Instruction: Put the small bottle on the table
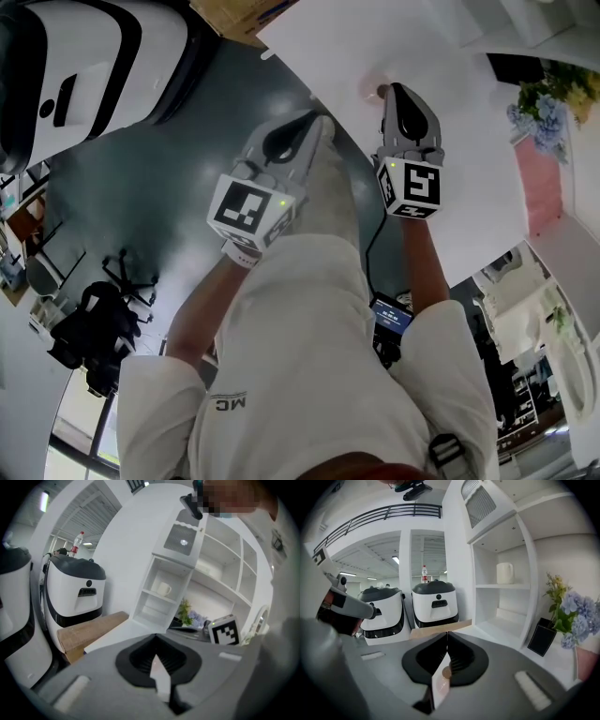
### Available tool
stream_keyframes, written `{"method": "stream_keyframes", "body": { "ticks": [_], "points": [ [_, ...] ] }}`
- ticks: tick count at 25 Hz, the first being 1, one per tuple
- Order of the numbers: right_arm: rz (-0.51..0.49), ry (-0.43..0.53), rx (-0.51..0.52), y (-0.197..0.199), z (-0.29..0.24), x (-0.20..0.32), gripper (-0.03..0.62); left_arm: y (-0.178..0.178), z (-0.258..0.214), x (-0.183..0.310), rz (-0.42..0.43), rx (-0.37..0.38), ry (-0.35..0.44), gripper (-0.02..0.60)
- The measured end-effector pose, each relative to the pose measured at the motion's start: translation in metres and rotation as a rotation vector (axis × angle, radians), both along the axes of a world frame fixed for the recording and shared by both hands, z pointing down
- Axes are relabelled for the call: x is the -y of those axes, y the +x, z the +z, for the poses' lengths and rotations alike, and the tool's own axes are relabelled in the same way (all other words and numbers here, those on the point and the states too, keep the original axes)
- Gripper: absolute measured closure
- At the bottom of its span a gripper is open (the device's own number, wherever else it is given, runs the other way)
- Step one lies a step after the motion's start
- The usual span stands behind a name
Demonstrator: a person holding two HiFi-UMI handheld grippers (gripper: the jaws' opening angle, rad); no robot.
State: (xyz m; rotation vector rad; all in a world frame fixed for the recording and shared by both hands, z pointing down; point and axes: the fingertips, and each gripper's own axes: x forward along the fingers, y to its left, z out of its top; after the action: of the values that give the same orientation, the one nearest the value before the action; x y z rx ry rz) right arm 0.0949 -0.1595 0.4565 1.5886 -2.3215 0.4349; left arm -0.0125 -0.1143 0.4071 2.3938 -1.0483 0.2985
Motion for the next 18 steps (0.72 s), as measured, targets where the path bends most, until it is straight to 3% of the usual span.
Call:
{"method": "stream_keyframes", "body": {
  "ticks": [11,18],
  "points": [
    [0.012,0.028,0.017,-0.005,-0.077,-0.03,0.594,-0.005,-0.052,-0.015,-0.004,-0.045,0.044,0.581],
    [-0.036,0.037,-0.017,-0.005,-0.118,-0.057,0.594,-0.019,-0.085,-0.025,-0.029,-0.093,0.085,0.581]
  ]
}}
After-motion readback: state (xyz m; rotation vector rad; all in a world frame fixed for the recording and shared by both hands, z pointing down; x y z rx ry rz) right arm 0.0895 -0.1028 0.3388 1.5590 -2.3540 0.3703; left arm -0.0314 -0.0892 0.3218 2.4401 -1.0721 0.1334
